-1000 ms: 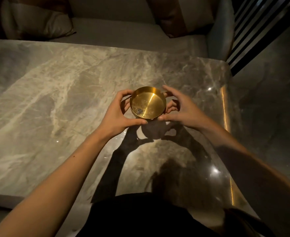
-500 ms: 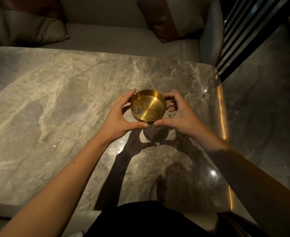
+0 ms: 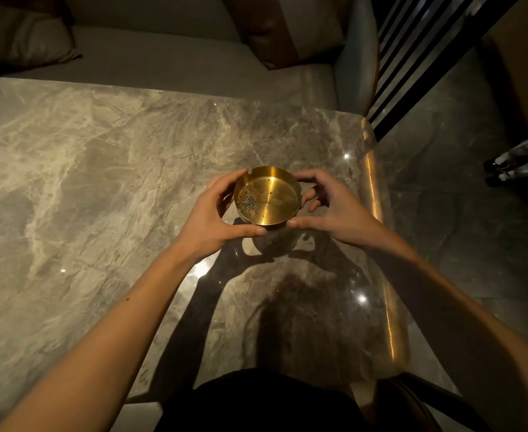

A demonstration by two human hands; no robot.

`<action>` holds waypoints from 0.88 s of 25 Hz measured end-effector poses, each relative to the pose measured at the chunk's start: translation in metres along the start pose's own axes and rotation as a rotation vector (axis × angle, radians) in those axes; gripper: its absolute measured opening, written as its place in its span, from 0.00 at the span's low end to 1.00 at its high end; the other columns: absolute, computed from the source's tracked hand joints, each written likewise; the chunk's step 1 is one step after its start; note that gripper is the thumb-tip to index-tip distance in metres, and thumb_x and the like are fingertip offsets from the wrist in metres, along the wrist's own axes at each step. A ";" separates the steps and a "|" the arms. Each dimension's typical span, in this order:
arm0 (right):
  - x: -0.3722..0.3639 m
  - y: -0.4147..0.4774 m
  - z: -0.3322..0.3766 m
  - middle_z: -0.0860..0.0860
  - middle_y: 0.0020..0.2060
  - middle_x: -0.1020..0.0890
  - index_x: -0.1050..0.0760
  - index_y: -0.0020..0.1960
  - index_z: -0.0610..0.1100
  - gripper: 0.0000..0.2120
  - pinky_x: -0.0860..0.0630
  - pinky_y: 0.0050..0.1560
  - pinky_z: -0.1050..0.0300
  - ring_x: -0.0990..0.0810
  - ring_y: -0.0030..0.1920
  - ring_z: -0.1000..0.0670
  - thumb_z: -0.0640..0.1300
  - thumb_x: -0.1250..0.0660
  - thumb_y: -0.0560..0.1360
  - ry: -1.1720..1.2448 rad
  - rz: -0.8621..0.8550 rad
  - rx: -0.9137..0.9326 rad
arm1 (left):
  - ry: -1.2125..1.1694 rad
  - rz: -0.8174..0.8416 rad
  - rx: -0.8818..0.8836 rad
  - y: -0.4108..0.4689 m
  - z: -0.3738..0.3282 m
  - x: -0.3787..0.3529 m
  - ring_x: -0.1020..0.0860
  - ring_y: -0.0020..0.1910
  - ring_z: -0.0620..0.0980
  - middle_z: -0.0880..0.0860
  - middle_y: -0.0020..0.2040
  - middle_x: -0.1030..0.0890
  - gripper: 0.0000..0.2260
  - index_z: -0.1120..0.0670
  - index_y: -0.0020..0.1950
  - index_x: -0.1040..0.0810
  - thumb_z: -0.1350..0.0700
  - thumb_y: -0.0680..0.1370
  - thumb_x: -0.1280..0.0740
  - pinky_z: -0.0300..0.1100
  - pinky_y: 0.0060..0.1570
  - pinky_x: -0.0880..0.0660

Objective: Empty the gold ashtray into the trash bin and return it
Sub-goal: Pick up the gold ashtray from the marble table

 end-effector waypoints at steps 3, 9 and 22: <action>0.022 0.000 -0.017 0.52 0.63 0.26 0.33 0.71 0.46 0.44 0.24 0.50 0.57 0.23 0.49 0.57 0.50 0.21 0.60 -0.038 -0.003 0.025 | 0.031 -0.016 0.003 0.011 -0.009 -0.022 0.28 0.68 0.43 0.49 0.69 0.27 0.47 0.51 0.74 0.33 0.52 0.58 0.16 0.42 0.69 0.30; 0.095 -0.021 -0.092 0.50 0.60 0.26 0.30 0.66 0.51 0.40 0.24 0.51 0.59 0.24 0.53 0.53 0.51 0.18 0.56 0.034 -0.039 0.022 | 0.020 -0.056 0.091 0.039 -0.022 -0.130 0.28 0.71 0.45 0.49 0.71 0.27 0.49 0.54 0.75 0.34 0.52 0.57 0.18 0.46 0.72 0.32; 0.258 -0.096 -0.242 0.51 0.59 0.23 0.32 0.70 0.44 0.38 0.22 0.55 0.58 0.21 0.56 0.56 0.45 0.21 0.64 0.189 -0.042 -0.170 | -0.173 0.012 0.311 0.109 -0.027 -0.347 0.24 0.64 0.35 0.42 0.62 0.22 0.41 0.56 0.71 0.31 0.61 0.59 0.21 0.36 0.67 0.30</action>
Point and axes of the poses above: each hand's wrist, its own y-axis towards the middle knuckle, its own x-axis out of the back of the hand, z = x × y, the point moved 1 cm from there along y, towards the middle knuckle
